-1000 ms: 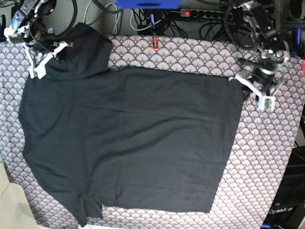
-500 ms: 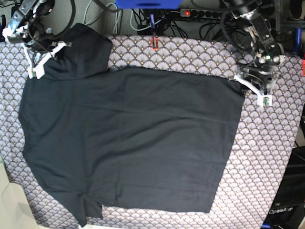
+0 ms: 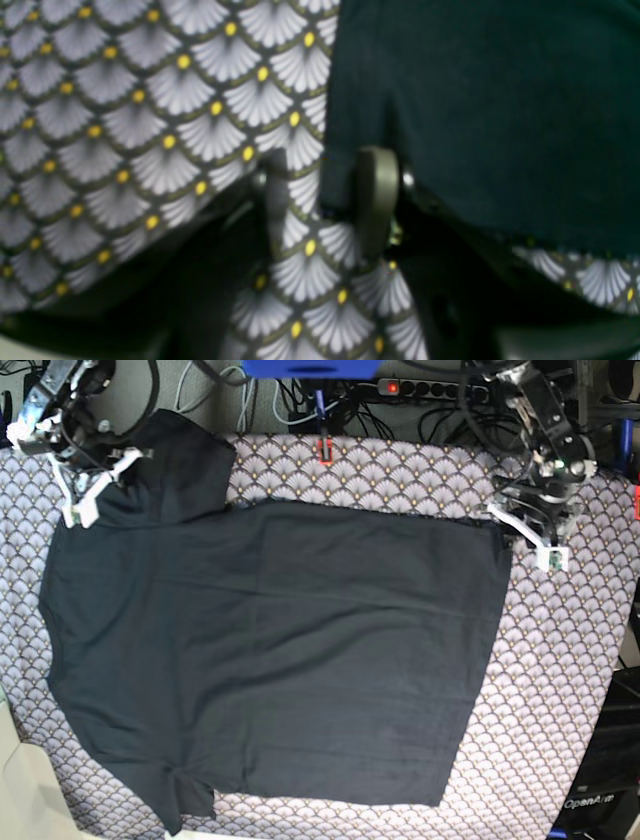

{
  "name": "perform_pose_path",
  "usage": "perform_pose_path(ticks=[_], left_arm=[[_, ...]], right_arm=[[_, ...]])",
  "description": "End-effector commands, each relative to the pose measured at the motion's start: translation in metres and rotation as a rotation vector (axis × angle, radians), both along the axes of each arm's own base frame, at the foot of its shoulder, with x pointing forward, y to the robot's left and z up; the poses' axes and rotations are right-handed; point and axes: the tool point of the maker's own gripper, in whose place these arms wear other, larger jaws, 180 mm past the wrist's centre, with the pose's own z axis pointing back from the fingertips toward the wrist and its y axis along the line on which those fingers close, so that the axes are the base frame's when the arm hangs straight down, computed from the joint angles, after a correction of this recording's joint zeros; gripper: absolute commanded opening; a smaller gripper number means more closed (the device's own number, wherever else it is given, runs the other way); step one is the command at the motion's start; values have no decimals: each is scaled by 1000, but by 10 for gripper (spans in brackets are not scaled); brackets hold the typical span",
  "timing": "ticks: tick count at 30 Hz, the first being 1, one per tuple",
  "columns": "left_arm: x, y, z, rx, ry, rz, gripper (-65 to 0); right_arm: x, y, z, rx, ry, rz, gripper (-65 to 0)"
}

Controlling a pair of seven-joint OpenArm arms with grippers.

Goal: Fold the T-shirt properly
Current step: 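Close both grippers on the shirt's shoulder edges beside the collar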

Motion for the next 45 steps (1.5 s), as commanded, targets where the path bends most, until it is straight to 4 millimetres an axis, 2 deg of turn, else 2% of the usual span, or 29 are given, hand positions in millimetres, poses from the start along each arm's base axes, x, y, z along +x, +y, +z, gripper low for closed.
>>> perform_pose_path(ticks=[1, 7, 16, 19, 31, 37, 42, 44, 45], left_arm=[[12, 2, 18, 13, -71, -2, -418], [12, 1, 17, 10, -67, -4, -418], [9, -8, -2, -40, -32, 3, -418], [13, -9, 1, -40, -69, 3, -418], [7, -4, -3, -31, -55, 17, -418], [-2, -11, -27, -79, 2, 23, -418], [-5, -13, -31, -86, 15, 20, -422], [-5, -14, -32, -87, 19, 17, -458], [-5, -15, -31, -86, 17, 14, -508]], right_arm=[[6, -1, 6, -6, -27, 9, -644], [8, 4, 5, 0, -27, 26, -644], [8, 4, 5, 0, -27, 28, -644], [8, 1, 6, -8, -27, 31, -644], [8, -1, 6, -14, -25, 33, -644], [8, -1, 6, -14, -25, 33, -644], [8, -1, 6, -16, -24, 33, -644], [8, -1, 6, -16, -24, 33, -644], [8, -1, 6, -16, -24, 33, -644]])
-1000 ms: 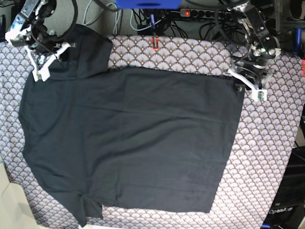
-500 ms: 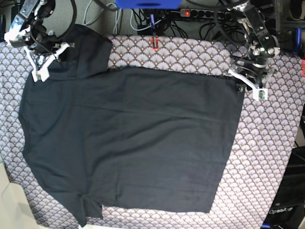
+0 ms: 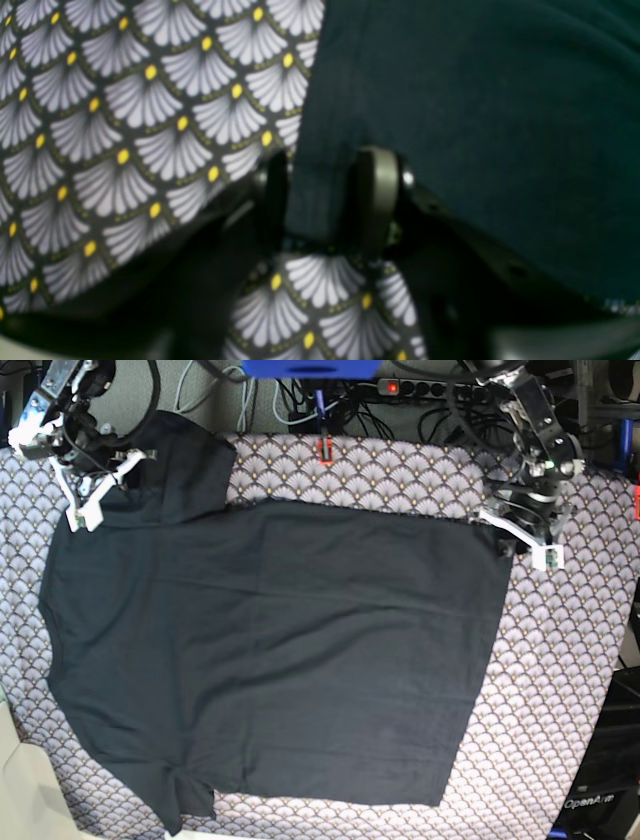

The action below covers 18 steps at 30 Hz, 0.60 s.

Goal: Fold the T-shirt properly
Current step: 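Close both grippers on the shirt's shoulder edges beside the collar, then lift the shoulder edges and pull them toward the hem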

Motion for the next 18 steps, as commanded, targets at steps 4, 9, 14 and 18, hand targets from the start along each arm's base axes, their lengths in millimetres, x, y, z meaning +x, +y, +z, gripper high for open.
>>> perform_pose_path(ticks=[4, 9, 14, 18], left_arm=[[-9, -5, -8, 4, 66, -27, -650], [-9, -5, -8, 5, 65, -26, -650], [0, -5, -2, 3, 43, -26, -650], [17, -1, 18, 32, -15, -26, -650]], right_arm=[[6, -4, 6, -11, -27, 6, -647], [7, -13, 10, -34, -31, 15, -648], [23, -25, 21, -70, -50, 28, -648], [40, -36, 33, -102, -70, 32, -648]])
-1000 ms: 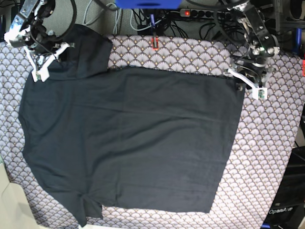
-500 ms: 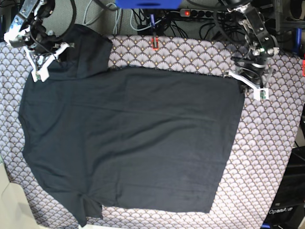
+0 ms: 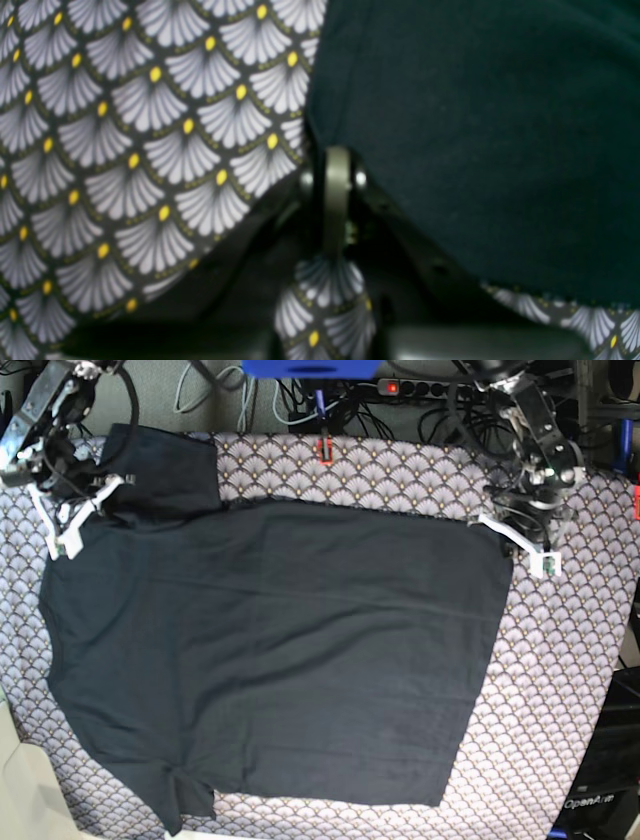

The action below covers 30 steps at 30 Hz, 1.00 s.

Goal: Fold the T-shirt properly
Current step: 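Lift the shoulder edges and pull them toward the hem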

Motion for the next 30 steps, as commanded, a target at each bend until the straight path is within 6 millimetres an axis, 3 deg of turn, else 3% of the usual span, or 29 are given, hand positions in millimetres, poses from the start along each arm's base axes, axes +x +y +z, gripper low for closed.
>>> perform_pose_path(ticks=[1, 7, 18, 22, 25, 30], left_arm=[[11, 1, 15, 12, -55, -8, -650], [27, 4, 33, 32, -60, -12, -650], [75, 7, 71, 38, -157, -4, -650], [82, 5, 75, 30, -146, -5, -650], [79, 4, 71, 26, -106, -5, -650], [67, 4, 60, 25, -76, -4, -650]], right_arm=[[14, -8, 17, -35, -59, 12, -648], [41, -14, 52, -106, -134, 32, -648], [88, -31, 96, -172, -247, 42, -646], [102, -37, 106, -193, -264, 64, -646], [98, -38, 103, -198, -253, 68, -644], [69, -23, 71, -183, -149, 126, -643]])
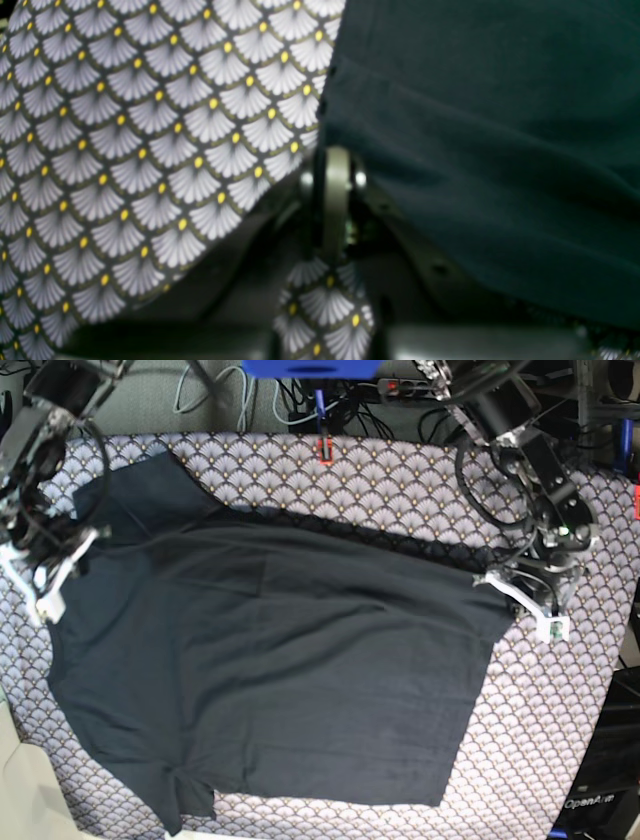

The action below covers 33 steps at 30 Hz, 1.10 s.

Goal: Fold the T-shirt properly
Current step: 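Lift the shoulder edges and pull them toward the hem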

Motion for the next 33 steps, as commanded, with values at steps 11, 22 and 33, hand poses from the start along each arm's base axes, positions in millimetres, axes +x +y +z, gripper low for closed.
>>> perform_pose_path(ticks=[11, 22, 33], left_arm=[[-8, 4, -1, 12, -2, -6, -650], [-15, 4, -6, 14, 16, -7, -650], [-22, 4, -11, 17, 31, -8, -650]], right_arm=[[-19, -4, -10, 10, 30, -30, -613], [-26, -6, -13, 37, 31, -77, -387], [-33, -15, -14, 45, 36, -127, -369]])
